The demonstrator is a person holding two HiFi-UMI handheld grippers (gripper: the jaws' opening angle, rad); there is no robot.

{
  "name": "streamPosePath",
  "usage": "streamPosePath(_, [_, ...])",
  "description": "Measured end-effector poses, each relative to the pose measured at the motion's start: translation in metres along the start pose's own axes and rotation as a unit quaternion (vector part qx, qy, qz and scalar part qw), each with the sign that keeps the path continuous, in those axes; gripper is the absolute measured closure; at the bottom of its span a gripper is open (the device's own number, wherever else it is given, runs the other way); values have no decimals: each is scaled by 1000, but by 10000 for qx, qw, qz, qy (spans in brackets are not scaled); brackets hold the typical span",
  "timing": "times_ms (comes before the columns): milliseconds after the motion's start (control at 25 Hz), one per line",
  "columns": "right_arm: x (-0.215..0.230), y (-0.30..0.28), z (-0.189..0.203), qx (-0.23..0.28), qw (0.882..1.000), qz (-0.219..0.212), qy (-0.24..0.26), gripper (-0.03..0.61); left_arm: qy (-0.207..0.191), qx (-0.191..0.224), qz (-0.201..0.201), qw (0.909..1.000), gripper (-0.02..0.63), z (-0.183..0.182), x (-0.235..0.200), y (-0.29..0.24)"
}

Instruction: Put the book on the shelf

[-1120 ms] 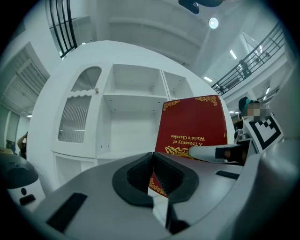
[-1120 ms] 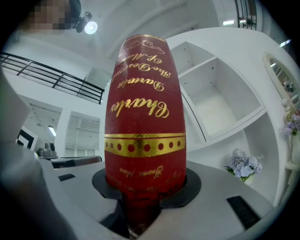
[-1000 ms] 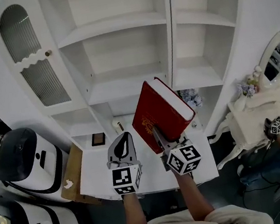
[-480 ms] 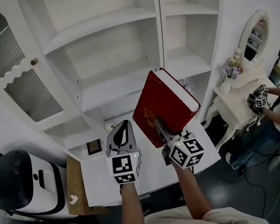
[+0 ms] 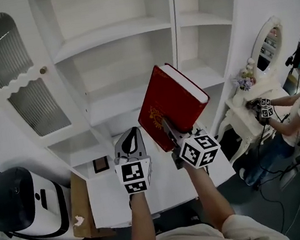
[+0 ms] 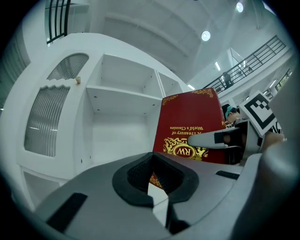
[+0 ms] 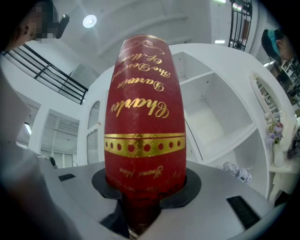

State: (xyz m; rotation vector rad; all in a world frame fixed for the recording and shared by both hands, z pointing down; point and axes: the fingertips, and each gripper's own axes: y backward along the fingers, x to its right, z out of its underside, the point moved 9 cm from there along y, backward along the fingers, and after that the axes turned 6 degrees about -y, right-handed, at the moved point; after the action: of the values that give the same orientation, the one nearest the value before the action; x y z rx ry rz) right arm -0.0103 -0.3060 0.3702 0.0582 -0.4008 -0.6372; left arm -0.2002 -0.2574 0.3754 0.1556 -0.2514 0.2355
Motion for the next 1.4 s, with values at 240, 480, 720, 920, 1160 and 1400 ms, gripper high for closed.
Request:
streamPosePath(240, [-2,-15,-21,3,9996,56,279,387,37,-79,-47,10000,597,1,4,5])
streamPosePath(480, [-5,-28,-39,112,9993,1,366,387,-93,-43,22,9999,597,-12,7,11])
streamPosePath(720, [-6,-44,-55,121,9988,-28,472,387,-78,-47,17,10000,597,-15,8,6])
streamPosePath(920, [-1,-57,-59,64,9982,147,585,385,-6,5,75,10000,597,-17,12,0])
streamPosePath(1160, [1,-72,-64,0,9971,276,707,385,39,-8,147,9999,597,-16,11,-1])
streamPosePath(1400, [5,-86,-66,-75,9969,452,646,382,78,29,147,9999,597,-16,10,-1])
